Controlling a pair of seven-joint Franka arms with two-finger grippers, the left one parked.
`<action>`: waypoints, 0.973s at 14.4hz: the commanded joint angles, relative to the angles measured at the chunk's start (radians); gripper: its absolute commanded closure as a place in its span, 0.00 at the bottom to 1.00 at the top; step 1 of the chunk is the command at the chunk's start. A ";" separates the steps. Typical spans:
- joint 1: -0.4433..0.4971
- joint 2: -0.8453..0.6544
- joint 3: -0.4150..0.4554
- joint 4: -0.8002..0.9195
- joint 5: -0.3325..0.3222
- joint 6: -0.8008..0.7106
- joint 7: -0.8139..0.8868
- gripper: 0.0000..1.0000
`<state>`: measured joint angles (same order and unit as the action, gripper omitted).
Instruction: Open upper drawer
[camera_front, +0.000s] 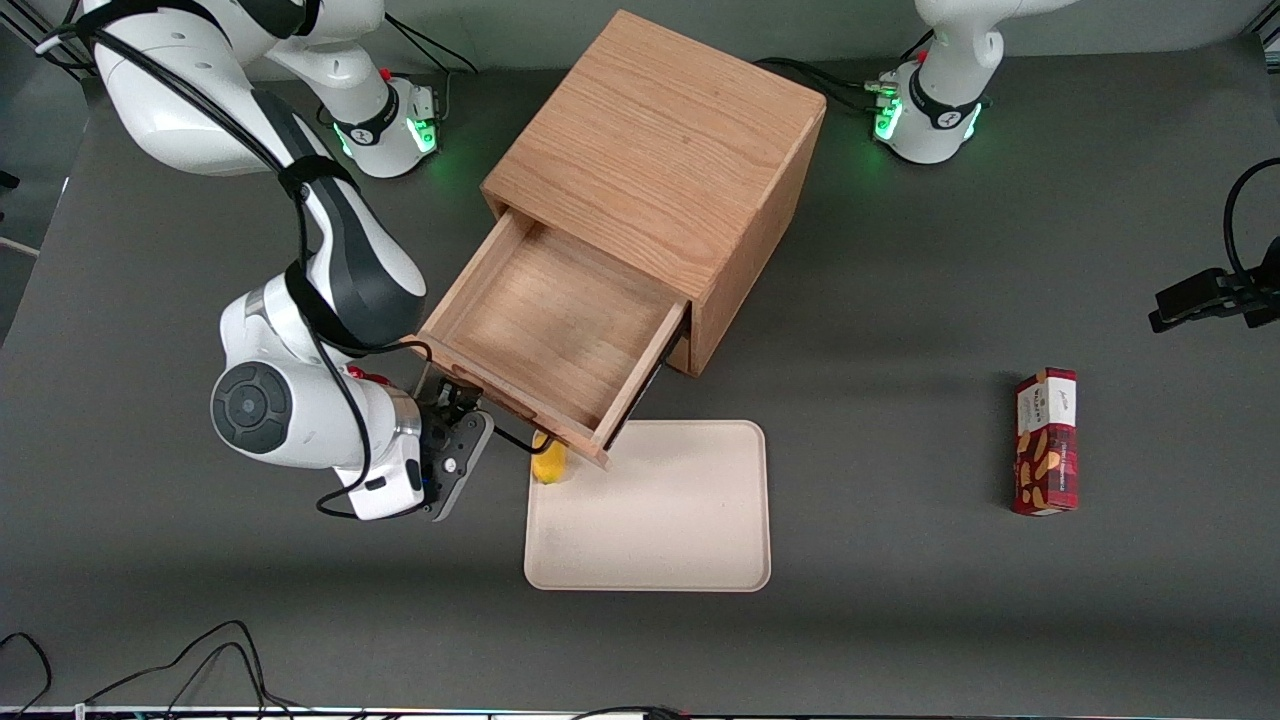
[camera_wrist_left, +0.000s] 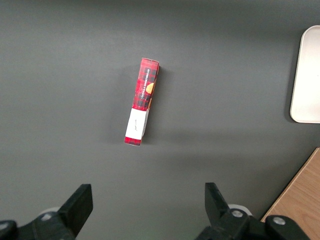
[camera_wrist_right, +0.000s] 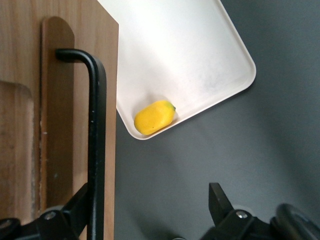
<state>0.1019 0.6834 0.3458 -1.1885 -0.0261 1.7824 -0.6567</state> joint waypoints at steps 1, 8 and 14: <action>0.016 0.050 -0.007 0.085 -0.023 -0.029 -0.018 0.00; 0.016 0.097 -0.008 0.153 -0.024 -0.028 -0.018 0.00; 0.015 0.099 -0.045 0.170 -0.023 -0.028 -0.034 0.00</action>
<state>0.1059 0.7576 0.3338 -1.0822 -0.0264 1.7704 -0.6569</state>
